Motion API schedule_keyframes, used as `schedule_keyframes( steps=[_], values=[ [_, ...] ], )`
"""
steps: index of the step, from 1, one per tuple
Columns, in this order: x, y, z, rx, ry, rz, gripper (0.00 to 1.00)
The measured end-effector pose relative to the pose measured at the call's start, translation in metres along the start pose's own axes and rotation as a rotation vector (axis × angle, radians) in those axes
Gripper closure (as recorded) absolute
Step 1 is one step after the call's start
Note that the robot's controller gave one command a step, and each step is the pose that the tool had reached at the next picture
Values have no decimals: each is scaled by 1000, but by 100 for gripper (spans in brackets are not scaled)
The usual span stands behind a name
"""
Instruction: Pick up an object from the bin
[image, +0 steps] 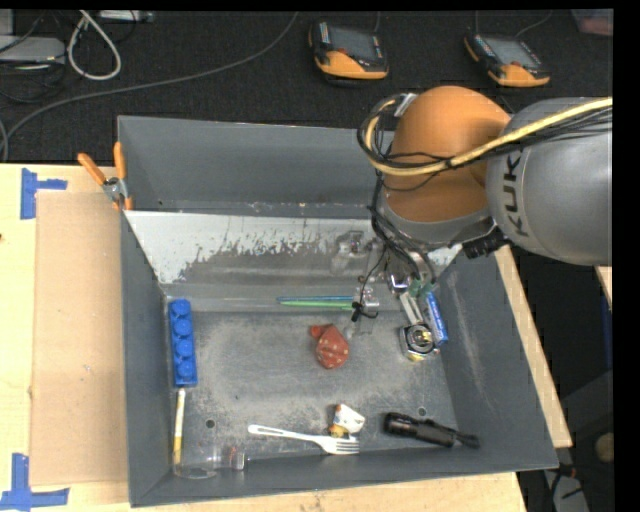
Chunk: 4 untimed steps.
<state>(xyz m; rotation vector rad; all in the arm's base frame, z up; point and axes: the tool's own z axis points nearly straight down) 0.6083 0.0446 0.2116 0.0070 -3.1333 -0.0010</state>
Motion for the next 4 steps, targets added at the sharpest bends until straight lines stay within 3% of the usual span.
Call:
schedule_keyframes(
  steps=[1, 2, 3, 4],
  values=[
    [-1, 0, -5, 0, -8, 1, 0],
    [14, -19, 81, 0, -10, -30, 0],
    [19, -25, 124, -2, -6, 24, 0],
    [38, -24, 107, 0, -3, 10, 0]
  ],
)
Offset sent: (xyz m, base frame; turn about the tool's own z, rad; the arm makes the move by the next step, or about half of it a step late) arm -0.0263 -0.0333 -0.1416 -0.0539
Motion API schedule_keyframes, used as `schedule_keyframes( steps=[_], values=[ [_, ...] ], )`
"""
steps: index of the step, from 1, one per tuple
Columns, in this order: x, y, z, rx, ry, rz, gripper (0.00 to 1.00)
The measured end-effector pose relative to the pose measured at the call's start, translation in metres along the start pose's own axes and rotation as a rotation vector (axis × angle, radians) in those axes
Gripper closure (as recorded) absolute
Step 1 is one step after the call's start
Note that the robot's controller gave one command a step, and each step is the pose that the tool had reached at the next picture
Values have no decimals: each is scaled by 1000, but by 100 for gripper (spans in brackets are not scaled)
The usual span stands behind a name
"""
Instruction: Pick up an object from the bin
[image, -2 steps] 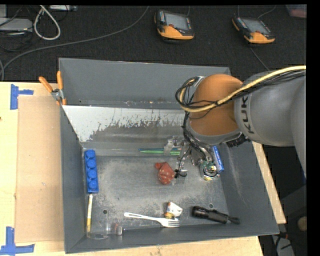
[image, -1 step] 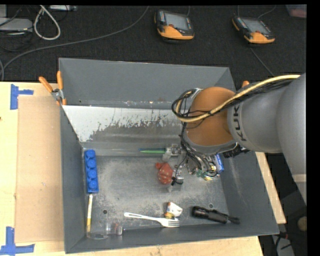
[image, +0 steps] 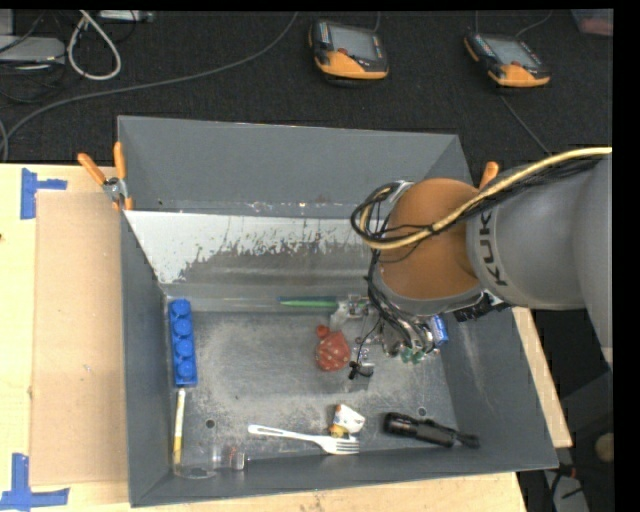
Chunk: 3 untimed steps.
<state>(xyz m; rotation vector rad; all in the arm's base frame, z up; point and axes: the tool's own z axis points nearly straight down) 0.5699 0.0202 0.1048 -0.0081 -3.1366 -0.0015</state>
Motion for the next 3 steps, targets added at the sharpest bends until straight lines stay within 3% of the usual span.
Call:
schedule_keyframes(
  steps=[1, 2, 3],
  values=[
    [-12, -4, 34, -1, -2, 6, 0],
    [-11, 3, 33, -1, -10, -113, 100],
    [-11, 3, 33, -1, -10, -112, 100]
  ],
)
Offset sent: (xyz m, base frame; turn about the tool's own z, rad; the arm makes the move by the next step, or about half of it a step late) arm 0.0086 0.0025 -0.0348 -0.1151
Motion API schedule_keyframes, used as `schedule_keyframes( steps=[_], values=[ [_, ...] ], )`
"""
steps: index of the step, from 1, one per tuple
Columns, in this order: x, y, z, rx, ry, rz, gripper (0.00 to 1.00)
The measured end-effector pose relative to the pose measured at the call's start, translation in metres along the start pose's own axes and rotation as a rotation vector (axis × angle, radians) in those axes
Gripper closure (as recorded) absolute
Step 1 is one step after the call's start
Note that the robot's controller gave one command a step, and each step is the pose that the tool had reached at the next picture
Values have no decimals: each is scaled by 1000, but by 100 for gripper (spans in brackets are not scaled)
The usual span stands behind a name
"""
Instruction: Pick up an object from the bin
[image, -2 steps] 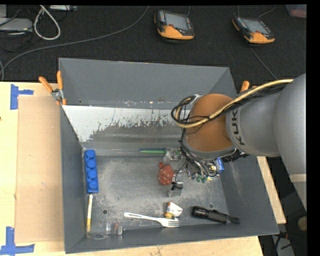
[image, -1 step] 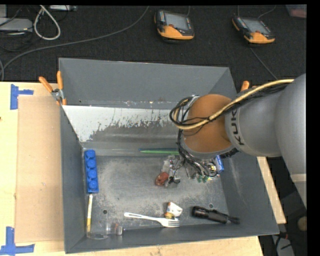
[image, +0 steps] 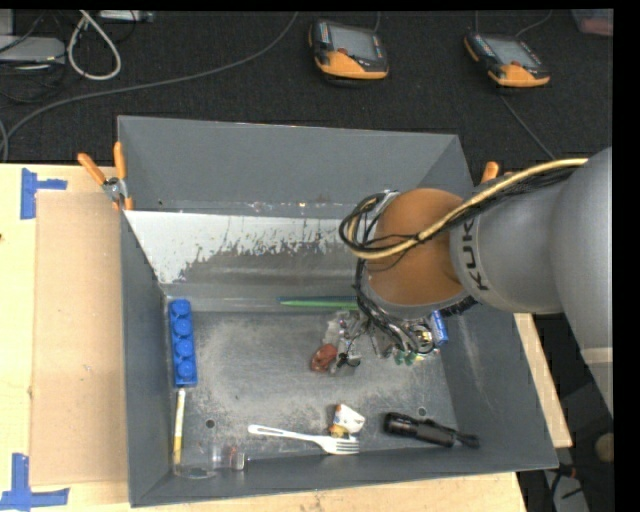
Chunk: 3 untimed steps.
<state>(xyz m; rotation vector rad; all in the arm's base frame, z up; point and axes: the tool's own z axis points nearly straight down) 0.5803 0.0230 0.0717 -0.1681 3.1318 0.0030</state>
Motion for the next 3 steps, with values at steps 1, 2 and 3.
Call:
schedule_keyframes(
  steps=[1, 2, 3],
  values=[
    [0, 0, -3, 0, 0, 1, 100],
    [0, 0, -13, -1, 1, 2, 100],
    [0, 1, -30, -1, 2, 2, 100]
  ],
)
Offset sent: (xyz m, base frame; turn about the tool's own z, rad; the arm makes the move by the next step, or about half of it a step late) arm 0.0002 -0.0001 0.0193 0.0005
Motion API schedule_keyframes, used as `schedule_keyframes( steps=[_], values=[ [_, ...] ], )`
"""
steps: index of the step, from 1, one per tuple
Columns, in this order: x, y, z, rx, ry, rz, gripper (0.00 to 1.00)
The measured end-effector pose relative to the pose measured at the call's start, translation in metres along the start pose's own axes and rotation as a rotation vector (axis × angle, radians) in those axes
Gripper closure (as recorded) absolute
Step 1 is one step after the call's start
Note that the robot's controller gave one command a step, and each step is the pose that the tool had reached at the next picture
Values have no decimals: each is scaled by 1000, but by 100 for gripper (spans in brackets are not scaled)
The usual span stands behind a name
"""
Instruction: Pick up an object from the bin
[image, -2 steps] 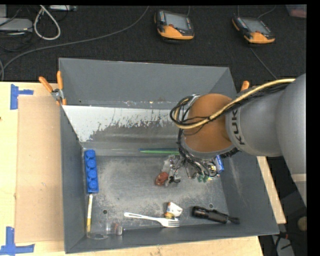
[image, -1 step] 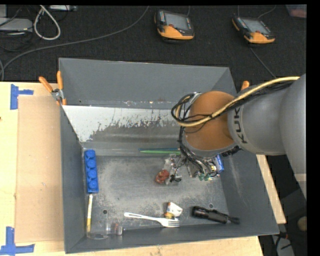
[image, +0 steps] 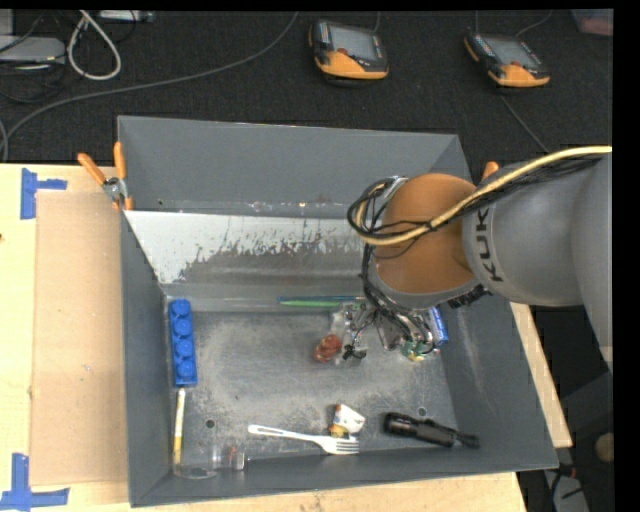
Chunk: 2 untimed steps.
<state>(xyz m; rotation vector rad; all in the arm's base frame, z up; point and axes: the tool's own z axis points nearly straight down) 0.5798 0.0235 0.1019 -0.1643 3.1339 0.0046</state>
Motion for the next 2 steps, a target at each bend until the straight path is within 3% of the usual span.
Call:
schedule_keyframes(
  steps=[2],
  values=[
    [-1, 0, -23, 0, -2, 1, 100]
  ],
)
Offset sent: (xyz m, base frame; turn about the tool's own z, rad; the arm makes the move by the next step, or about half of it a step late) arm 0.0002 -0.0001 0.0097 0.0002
